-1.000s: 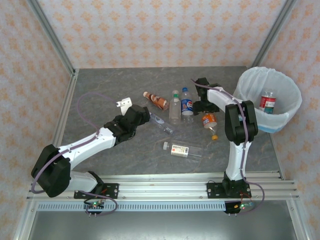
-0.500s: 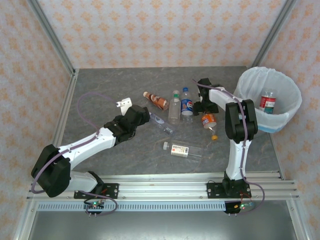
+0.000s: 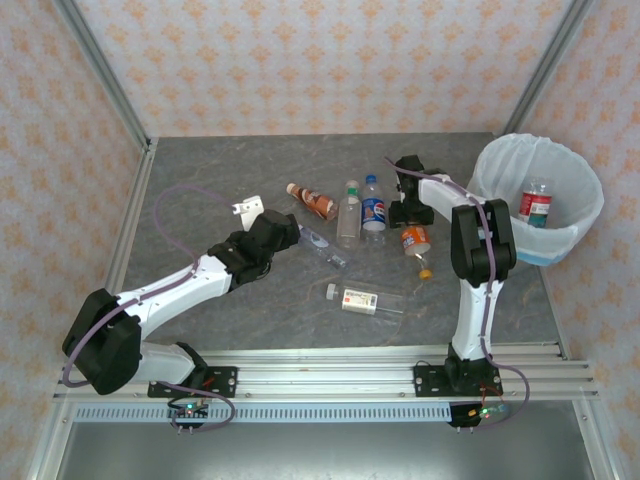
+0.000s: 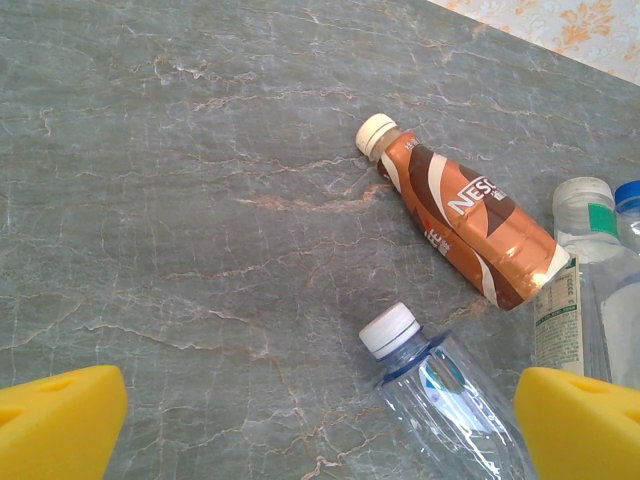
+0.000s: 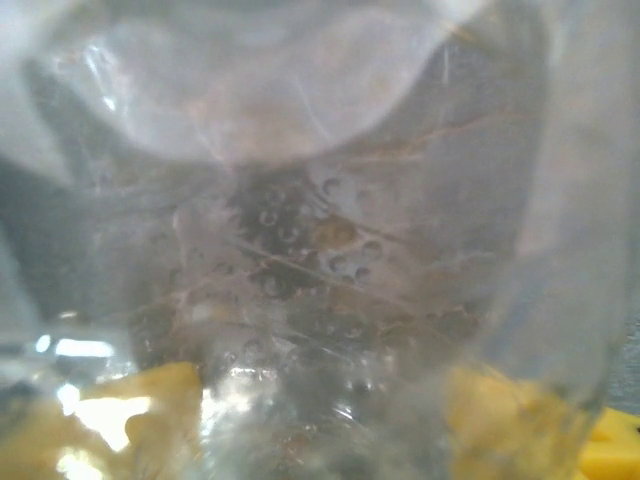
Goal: Put the plastic bottles in the bin
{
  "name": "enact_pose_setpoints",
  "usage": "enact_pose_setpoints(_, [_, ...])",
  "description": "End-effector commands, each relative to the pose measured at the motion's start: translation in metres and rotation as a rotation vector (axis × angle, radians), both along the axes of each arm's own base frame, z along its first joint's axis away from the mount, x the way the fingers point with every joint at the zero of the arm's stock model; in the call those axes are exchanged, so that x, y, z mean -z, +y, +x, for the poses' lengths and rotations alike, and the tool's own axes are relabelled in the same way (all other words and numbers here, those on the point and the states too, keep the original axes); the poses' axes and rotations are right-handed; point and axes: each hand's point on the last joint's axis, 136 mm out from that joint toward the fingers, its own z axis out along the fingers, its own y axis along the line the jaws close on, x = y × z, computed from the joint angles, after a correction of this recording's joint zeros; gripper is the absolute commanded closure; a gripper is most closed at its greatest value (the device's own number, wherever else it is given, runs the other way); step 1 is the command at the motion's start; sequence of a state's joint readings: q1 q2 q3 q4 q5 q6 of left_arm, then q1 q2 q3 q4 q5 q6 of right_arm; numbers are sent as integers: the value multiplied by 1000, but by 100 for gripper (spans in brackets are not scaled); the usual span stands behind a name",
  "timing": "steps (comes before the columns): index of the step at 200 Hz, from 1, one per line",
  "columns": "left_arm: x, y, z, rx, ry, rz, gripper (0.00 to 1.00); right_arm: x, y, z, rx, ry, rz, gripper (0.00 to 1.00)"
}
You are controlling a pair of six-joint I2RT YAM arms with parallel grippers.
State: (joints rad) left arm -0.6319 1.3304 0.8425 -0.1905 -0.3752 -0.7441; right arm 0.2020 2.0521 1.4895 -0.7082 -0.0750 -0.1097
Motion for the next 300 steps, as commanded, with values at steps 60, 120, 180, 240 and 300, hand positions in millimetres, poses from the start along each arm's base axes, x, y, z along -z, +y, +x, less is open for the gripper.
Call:
enact_pose_setpoints(60, [1,9,-2,-34,-17,-15,0,-39,-6,-2,-5,-136,-67,51])
enact_pose_setpoints(120, [-4,-3,0,10,-66,-95,0,-81,-1,-3,-31,-250,-97,76])
enact_pose_setpoints(180, [-15,-26,3,133,-103,-160,0,-130,15,-6,-58,-396,-35,100])
enact_pose_setpoints(240, [-29,-35,8,171,-119,-166,0,-169,34,-9,-86,-525,91,100])
enact_pose_setpoints(300, [-33,-36,12,149,-114,-175,0,-224,61,-22,-155,-662,283,100])
